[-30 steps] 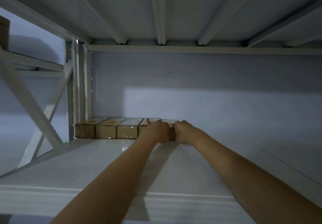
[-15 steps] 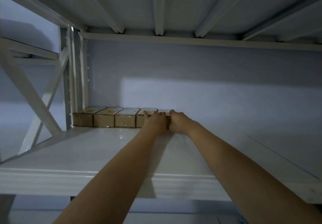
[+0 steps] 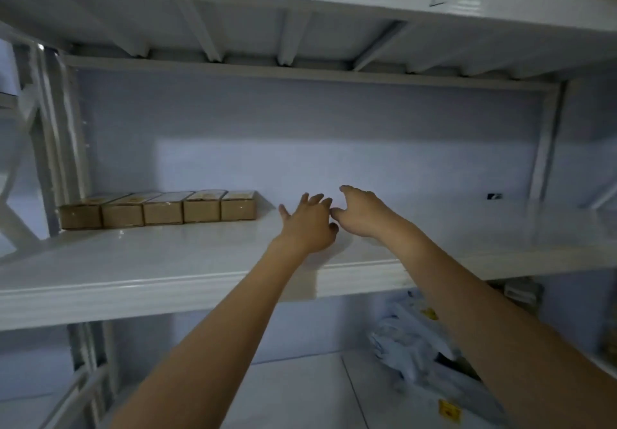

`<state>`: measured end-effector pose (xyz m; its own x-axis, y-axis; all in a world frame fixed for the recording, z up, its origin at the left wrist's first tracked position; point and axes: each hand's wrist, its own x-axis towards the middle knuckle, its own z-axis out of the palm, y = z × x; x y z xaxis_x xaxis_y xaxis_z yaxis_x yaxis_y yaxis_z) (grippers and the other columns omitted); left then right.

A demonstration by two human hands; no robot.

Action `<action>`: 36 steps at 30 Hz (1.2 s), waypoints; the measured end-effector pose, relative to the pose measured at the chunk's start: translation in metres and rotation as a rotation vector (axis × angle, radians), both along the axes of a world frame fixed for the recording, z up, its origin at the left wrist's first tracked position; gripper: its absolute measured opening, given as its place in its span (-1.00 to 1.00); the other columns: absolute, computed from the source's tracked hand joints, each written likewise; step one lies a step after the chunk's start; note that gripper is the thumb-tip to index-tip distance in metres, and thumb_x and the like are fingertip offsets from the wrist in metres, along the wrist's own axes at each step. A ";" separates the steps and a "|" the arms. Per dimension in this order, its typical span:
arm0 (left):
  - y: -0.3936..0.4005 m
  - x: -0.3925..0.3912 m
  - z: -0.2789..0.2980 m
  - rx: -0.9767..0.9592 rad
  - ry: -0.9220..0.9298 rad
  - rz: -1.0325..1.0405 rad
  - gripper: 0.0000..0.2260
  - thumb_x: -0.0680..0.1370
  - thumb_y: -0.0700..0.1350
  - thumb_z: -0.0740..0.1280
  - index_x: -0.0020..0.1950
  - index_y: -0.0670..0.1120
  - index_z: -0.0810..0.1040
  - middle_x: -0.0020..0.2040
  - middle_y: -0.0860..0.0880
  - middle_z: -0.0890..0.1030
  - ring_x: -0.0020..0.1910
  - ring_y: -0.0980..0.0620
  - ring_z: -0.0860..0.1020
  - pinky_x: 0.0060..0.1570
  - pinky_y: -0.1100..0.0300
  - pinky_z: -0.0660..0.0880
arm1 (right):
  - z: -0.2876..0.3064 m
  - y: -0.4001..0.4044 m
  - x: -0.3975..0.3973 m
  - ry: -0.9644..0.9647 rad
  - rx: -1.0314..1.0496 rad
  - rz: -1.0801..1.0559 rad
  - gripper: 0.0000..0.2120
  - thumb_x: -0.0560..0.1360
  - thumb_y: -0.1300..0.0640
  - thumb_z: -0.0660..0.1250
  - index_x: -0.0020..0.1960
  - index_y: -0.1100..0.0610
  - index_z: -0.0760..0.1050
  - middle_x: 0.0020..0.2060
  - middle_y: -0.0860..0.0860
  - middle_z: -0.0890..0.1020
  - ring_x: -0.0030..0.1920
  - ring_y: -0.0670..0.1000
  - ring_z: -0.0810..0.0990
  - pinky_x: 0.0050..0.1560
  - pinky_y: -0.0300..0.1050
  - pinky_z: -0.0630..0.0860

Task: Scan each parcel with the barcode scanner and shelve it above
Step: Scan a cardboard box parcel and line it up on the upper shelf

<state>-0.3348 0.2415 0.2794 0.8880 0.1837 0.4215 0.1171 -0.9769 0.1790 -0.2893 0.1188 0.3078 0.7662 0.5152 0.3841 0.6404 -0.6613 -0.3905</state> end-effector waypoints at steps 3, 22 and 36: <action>-0.104 0.007 -0.019 -0.079 -0.065 -0.132 -0.45 0.57 -0.07 0.22 0.56 -0.04 0.18 0.58 -0.02 0.15 0.58 -0.03 0.02 0.46 -0.35 -0.04 | -0.027 -0.102 0.000 0.029 0.090 -0.059 -0.36 0.62 0.01 0.24 0.61 0.16 0.11 0.54 0.14 0.30 0.51 0.15 0.31 0.46 -0.02 0.29; -0.414 0.167 -0.209 -0.597 0.189 -0.389 -0.71 0.62 -0.25 0.14 -0.32 -0.14 0.33 -0.16 -0.26 0.56 -0.24 -0.05 0.46 -0.31 0.20 0.25 | -0.236 -0.430 0.119 0.423 0.377 -0.501 -0.75 0.60 0.13 0.23 0.23 0.15 0.52 0.02 0.11 0.59 -0.03 0.03 0.53 -0.15 -0.19 0.38; -0.407 0.360 -0.267 -0.841 0.340 -0.248 -0.70 0.66 -0.10 0.08 -0.24 -0.08 0.43 0.00 -0.18 0.60 -0.19 0.02 0.47 -0.17 0.20 0.37 | -0.271 -0.422 0.303 0.958 0.868 -0.594 -0.72 0.59 -0.03 0.32 0.23 0.07 0.49 0.14 0.04 0.59 0.08 0.10 0.61 0.19 0.08 0.60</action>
